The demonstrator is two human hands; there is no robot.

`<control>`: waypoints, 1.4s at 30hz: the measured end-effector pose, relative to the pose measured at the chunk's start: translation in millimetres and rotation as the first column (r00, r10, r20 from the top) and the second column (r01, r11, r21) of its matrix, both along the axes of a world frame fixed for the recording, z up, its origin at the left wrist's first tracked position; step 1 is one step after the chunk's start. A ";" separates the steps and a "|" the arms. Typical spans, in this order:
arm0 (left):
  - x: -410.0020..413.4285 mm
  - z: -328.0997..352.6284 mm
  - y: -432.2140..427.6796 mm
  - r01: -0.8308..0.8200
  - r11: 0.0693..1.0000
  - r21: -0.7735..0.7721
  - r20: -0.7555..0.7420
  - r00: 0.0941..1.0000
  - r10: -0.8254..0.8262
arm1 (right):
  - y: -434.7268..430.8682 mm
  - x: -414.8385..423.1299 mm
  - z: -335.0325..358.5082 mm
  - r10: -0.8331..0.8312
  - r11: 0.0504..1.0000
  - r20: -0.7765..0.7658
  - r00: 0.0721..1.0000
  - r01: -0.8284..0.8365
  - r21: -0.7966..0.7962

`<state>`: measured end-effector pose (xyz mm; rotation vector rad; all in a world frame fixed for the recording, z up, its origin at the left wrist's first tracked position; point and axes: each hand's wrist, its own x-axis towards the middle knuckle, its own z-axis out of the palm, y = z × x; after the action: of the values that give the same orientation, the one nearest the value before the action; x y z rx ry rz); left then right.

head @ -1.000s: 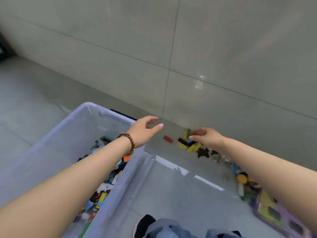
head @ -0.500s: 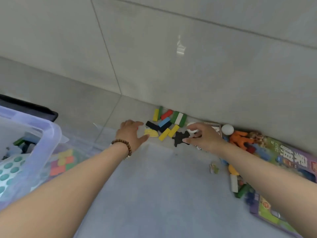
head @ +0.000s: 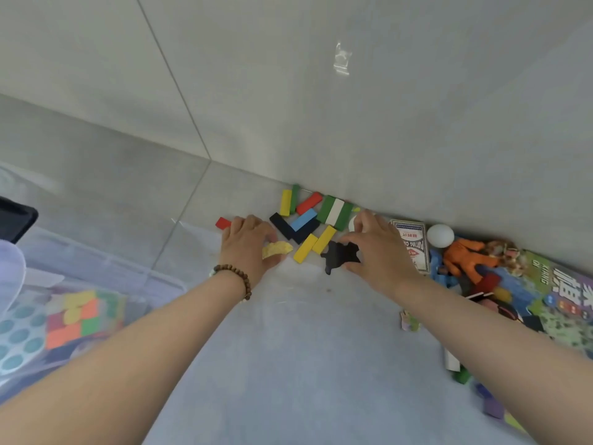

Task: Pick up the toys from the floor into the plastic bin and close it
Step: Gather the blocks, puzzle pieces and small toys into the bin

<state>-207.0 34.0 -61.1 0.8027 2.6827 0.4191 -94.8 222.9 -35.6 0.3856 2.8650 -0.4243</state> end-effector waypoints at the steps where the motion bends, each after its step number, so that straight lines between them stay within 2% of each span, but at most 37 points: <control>1: 1.8 0.4 1.2 0.007 1.000 -0.005 0.003 1.000 -0.007 | 0.2 1.3 -1.4 0.002 1.000 0.004 1.000 -0.002 0.013; 6: 15.8 1.6 2.9 0.026 0.997 0.077 0.052 0.998 -0.030 | 2.9 5.5 -7.8 -0.005 1.000 -0.007 1.000 0.006 0.005; 7: 19.6 2.0 3.4 -0.013 0.989 0.148 0.126 0.992 -0.006 | 2.6 5.7 -8.1 -0.003 1.000 -0.007 1.000 0.003 -0.009; 9: 26.5 3.8 7.5 -0.204 0.925 0.322 0.366 0.928 0.077 | 1.6 7.1 -8.3 -0.032 0.997 -0.005 0.999 0.032 -0.072; 11: 31.5 6.7 11.8 -0.463 0.790 0.402 0.609 0.779 0.147 | 1.8 10.2 -10.2 -0.106 0.979 0.002 0.994 0.104 -0.177; 13: 35.5 11.3 15.2 -0.725 0.595 0.347 0.848 0.513 0.131 | 3.2 10.4 -10.7 -0.229 0.916 0.007 0.973 0.218 -0.337; 14: 36.7 13.8 15.6 -0.806 0.517 0.289 0.916 0.390 0.096 | 3.1 8.5 -8.7 -0.317 0.851 0.011 0.948 0.290 -0.439; 16: 38.5 17.7 15.2 -0.892 0.415 0.178 0.976 0.213 0.038 | 0.3 2.8 -0.3 -0.497 0.660 0.015 0.867 0.389 -0.643; 18: 39.4 22.0 14.7 -0.933 0.354 0.066 0.998 0.056 -0.039 | -7.9 -4.2 9.3 -0.606 0.454 0.070 0.792 0.417 -0.787; 20: 39.7 24.3 13.4 -0.928 0.372 0.014 0.994 -0.026 -0.102 | -21.1 -11.6 15.0 -0.582 0.362 0.157 0.798 0.427 -0.829; 21: 40.0 24.4 11.9 -0.917 0.398 0.014 0.993 -0.033 -0.111 | -27.4 -14.7 14.8 -0.558 0.362 0.171 0.812 0.423 -0.831; 23: 39.4 21.7 7.0 -0.903 0.427 0.042 0.997 0.008 -0.081 | -35.0 -19.7 9.1 -0.547 0.409 0.143 0.825 0.413 -0.814; 26: 33.1 16.1 -5.7 -0.903 0.416 0.112 0.991 0.131 0.019 | -34.7 -23.6 -2.2 -0.575 0.588 0.051 0.817 0.455 -0.669; 28: 27.6 15.8 -14.3 -0.910 0.391 0.137 0.985 0.168 0.047 | -36.4 -25.2 -10.3 -0.537 0.691 0.040 0.842 0.467 -0.551; 29: 25.3 16.3 -17.2 -0.911 0.386 0.143 0.983 0.177 0.051 | -39.2 -25.8 -13.5 -0.525 0.714 0.057 0.849 0.476 -0.514; 33: 21.3 12.3 -24.2 -0.903 0.405 0.143 0.979 0.190 0.077 | -54.3 -32.5 -18.3 -0.584 0.699 0.140 0.800 0.583 -0.414; 36: 21.3 12.0 -25.8 -0.921 0.377 0.101 0.987 0.139 0.075 | -59.0 -35.3 -19.3 -0.569 0.745 0.118 0.814 0.571 -0.344; 42: 19.8 12.4 -27.4 -0.927 0.367 0.072 0.992 0.104 0.067 | -57.0 -30.5 -14.3 -0.545 0.778 0.110 0.831 0.550 -0.304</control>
<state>-187.2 6.5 -48.7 -0.5312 1.3870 1.6886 -125.3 165.9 -49.9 1.1587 2.5454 -0.9694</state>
